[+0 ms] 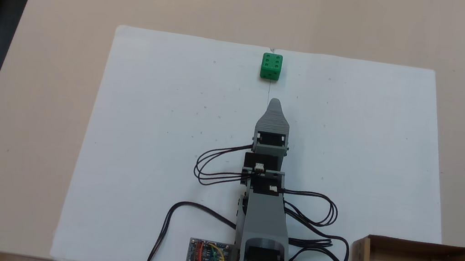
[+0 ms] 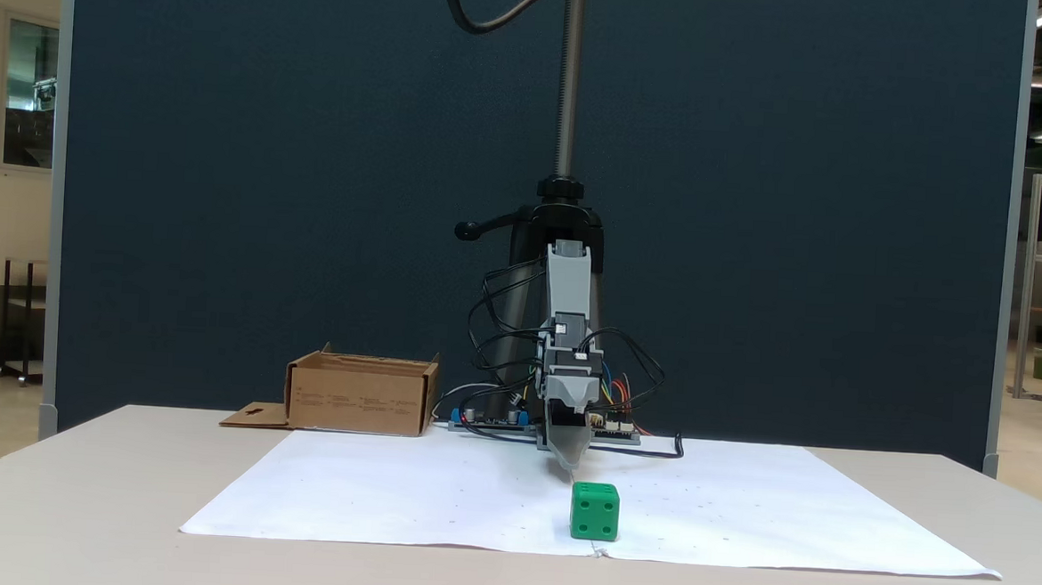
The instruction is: Grasp a green dice and put it in the bin.
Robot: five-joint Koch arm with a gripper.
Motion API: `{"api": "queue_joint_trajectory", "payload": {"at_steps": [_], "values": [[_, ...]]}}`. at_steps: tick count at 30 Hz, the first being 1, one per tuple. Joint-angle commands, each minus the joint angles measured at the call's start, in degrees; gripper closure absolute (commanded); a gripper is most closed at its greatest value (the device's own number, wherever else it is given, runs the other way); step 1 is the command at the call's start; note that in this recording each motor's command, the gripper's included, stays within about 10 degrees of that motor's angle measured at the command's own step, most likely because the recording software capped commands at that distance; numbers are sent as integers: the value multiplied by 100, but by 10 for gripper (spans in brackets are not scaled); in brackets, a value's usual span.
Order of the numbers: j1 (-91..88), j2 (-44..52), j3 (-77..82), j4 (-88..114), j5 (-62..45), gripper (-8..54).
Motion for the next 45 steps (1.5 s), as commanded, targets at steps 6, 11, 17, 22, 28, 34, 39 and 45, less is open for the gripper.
{"api": "queue_joint_trajectory", "payload": {"at_steps": [6, 11, 17, 22, 28, 34, 39, 45], "values": [[-70, 642, 369, -141, -387, 12], [-97, 659, 9, -1105, -422, 17], [-97, 650, -1644, -149, -431, 27], [-70, 659, -3331, 1896, -413, 27], [-202, 642, -4843, 4138, -202, 26], [-229, 387, -5730, 6186, -35, 27], [-229, -598, -6434, 7348, 149, 27], [-185, -2514, -7770, 7831, 176, 27]]}}
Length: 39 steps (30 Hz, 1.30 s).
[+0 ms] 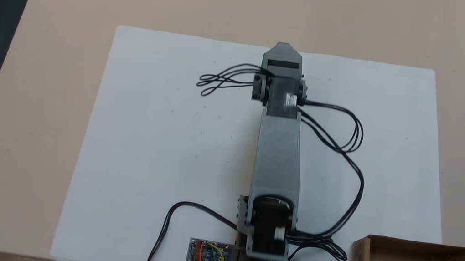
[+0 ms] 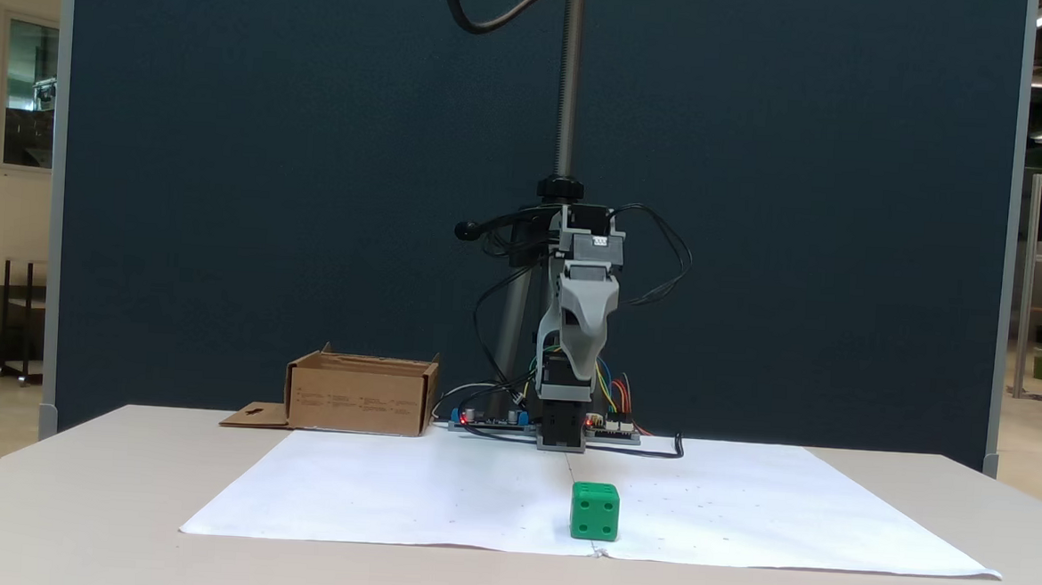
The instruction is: Grasp a green dice and put it in the bin.
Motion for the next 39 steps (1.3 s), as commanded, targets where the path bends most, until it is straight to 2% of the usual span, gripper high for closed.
{"api": "queue_joint_trajectory", "payload": {"at_steps": [1, 15, 39], "values": [[-79, -475, -677, 343, 211, 27], [-149, -3076, -3929, 2593, 967, 27], [-185, -3858, -4315, 2900, 1494, 35]]}}
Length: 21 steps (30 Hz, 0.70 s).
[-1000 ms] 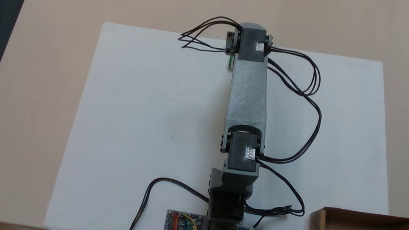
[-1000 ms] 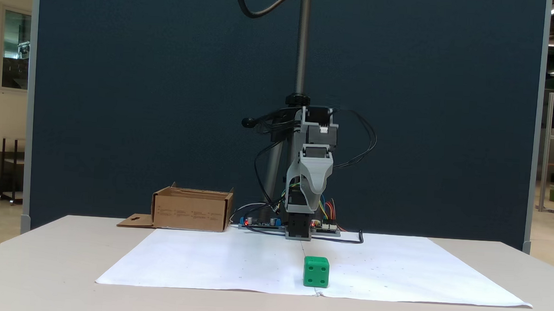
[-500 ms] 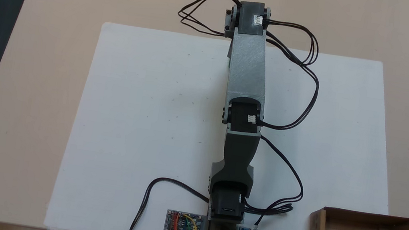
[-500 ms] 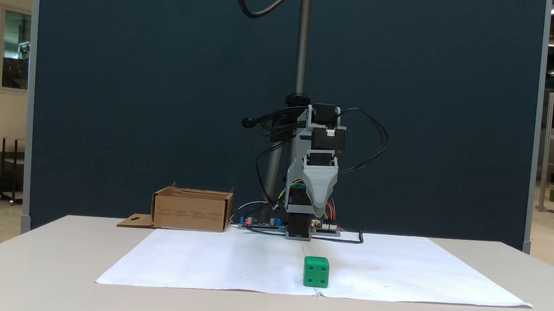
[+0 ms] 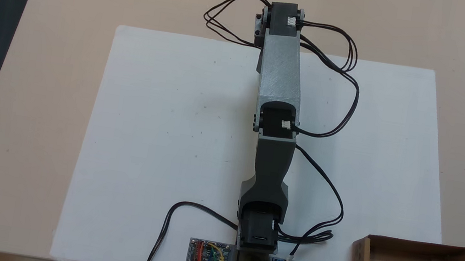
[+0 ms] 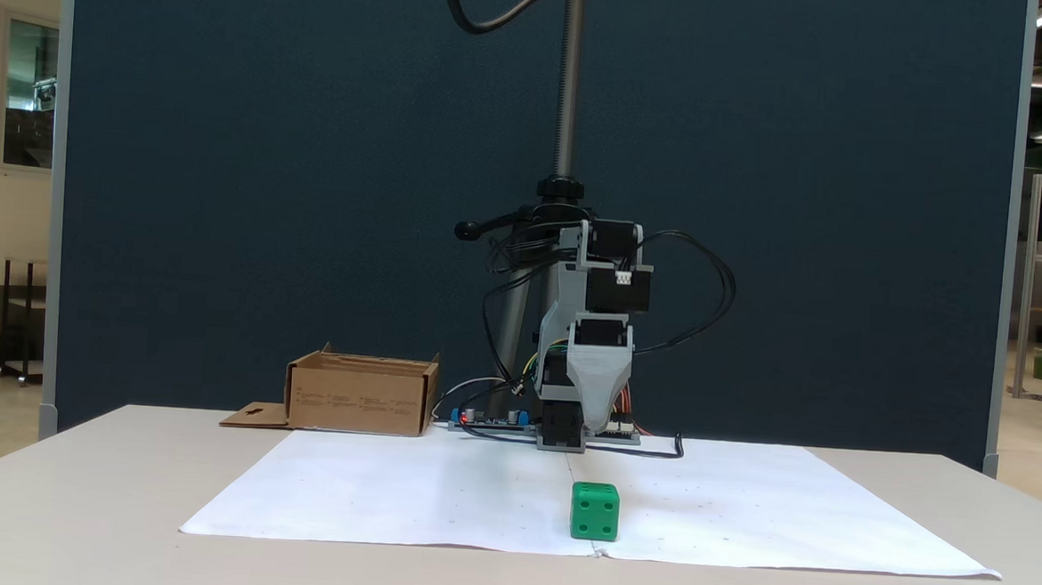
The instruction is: Grasp a green dice and put it in the bin.
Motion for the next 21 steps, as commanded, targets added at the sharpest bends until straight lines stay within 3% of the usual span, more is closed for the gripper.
{"api": "queue_joint_trajectory", "payload": {"at_steps": [1, 21], "values": [[-53, 53, -378, 325, 422, 35], [-158, -642, -466, -633, 501, 35]]}}
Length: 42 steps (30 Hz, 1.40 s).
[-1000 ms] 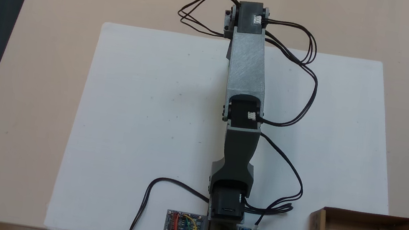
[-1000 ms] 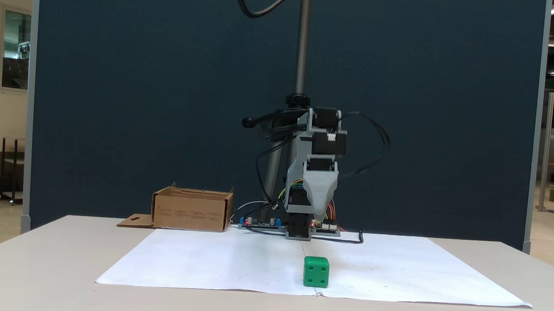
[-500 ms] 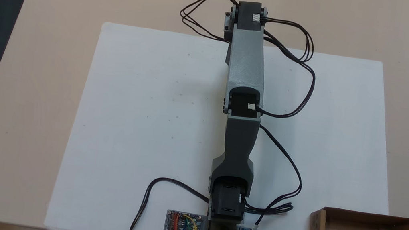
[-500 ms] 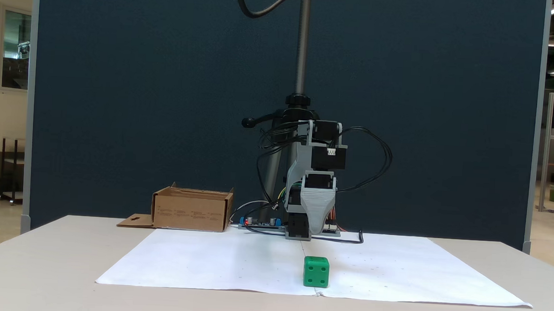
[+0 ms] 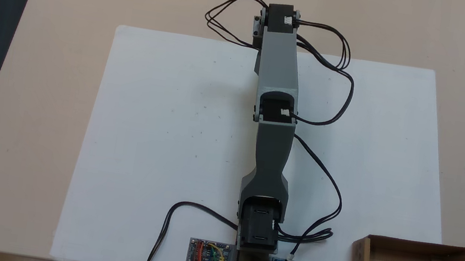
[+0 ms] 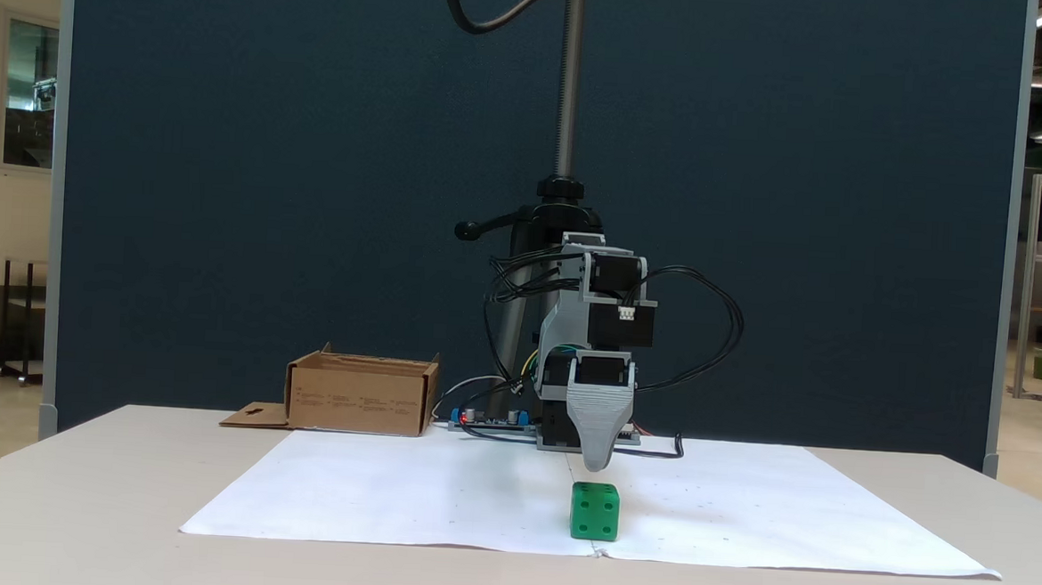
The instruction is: Grasp a green dice and put it in the bin.
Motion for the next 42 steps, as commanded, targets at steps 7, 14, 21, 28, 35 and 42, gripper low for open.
{"api": "queue_joint_trajectory", "payload": {"at_steps": [7, 14, 21, 28, 35, 42], "values": [[-132, -185, -448, -290, 281, 35], [-132, -290, -554, -290, 123, 36], [-141, -448, -562, -281, -123, 36], [-132, -650, -721, -290, -299, 36], [-105, -773, -835, -281, -334, 36], [-26, -940, -879, -281, -466, 36]]}}
